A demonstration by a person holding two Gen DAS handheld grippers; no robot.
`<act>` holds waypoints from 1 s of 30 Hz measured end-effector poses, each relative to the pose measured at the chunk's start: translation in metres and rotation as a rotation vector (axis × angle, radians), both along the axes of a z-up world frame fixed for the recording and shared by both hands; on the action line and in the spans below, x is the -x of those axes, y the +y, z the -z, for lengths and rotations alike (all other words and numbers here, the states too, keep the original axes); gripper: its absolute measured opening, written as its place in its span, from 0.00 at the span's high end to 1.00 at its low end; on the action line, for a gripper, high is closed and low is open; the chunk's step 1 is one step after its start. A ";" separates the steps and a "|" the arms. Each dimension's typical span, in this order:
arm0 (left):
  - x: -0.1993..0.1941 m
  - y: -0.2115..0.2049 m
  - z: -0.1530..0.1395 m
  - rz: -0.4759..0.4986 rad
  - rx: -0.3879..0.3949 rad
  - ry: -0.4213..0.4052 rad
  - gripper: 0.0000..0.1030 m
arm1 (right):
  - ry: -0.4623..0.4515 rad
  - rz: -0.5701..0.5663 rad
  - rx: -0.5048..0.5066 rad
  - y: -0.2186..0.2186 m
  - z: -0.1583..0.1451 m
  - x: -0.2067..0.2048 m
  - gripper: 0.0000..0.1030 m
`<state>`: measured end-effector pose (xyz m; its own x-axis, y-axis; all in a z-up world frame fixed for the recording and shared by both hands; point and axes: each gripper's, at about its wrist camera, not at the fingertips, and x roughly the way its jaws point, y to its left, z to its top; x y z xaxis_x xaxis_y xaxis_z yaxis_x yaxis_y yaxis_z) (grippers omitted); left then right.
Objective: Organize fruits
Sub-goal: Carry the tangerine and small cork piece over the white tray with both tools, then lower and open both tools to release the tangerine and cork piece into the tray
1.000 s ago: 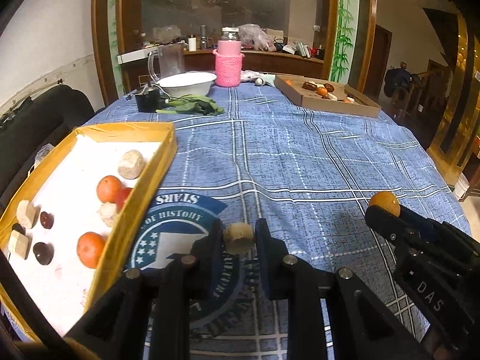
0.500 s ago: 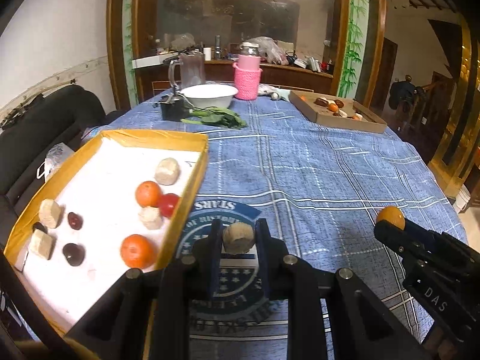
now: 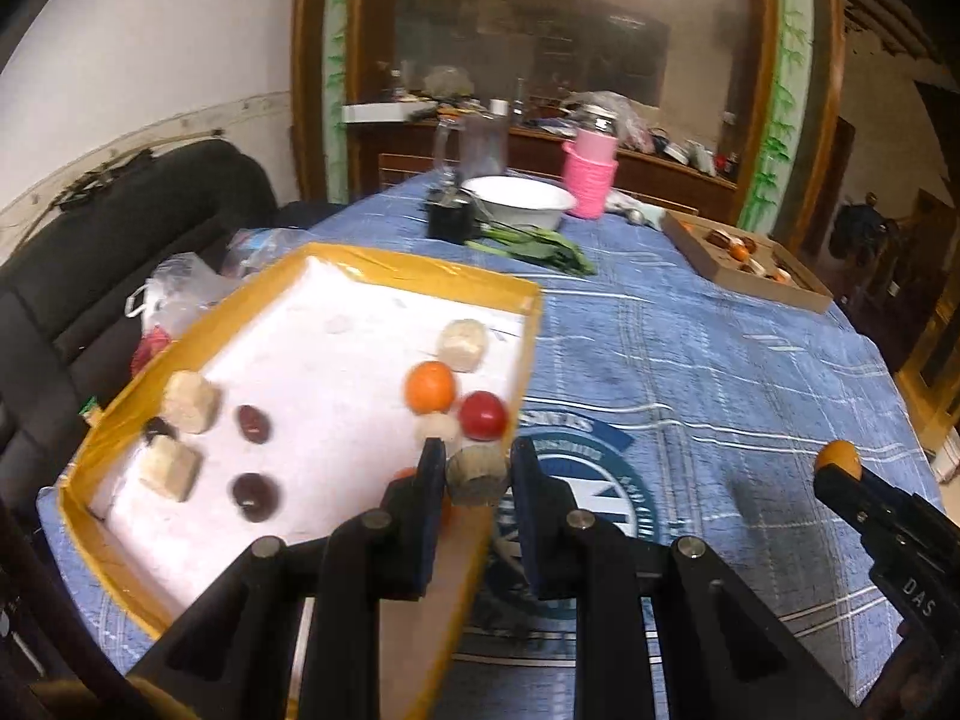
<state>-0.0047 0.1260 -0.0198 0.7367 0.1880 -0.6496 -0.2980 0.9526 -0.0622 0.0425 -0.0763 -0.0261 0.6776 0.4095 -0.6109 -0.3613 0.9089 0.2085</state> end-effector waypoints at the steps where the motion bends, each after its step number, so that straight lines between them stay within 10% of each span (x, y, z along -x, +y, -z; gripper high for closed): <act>1: 0.002 0.004 0.000 -0.011 -0.001 -0.002 0.76 | -0.001 -0.013 -0.003 0.004 -0.001 0.000 0.71; 30: 0.016 0.121 0.021 -0.266 0.047 0.060 0.77 | 0.051 -0.363 0.034 0.170 -0.006 -0.052 0.71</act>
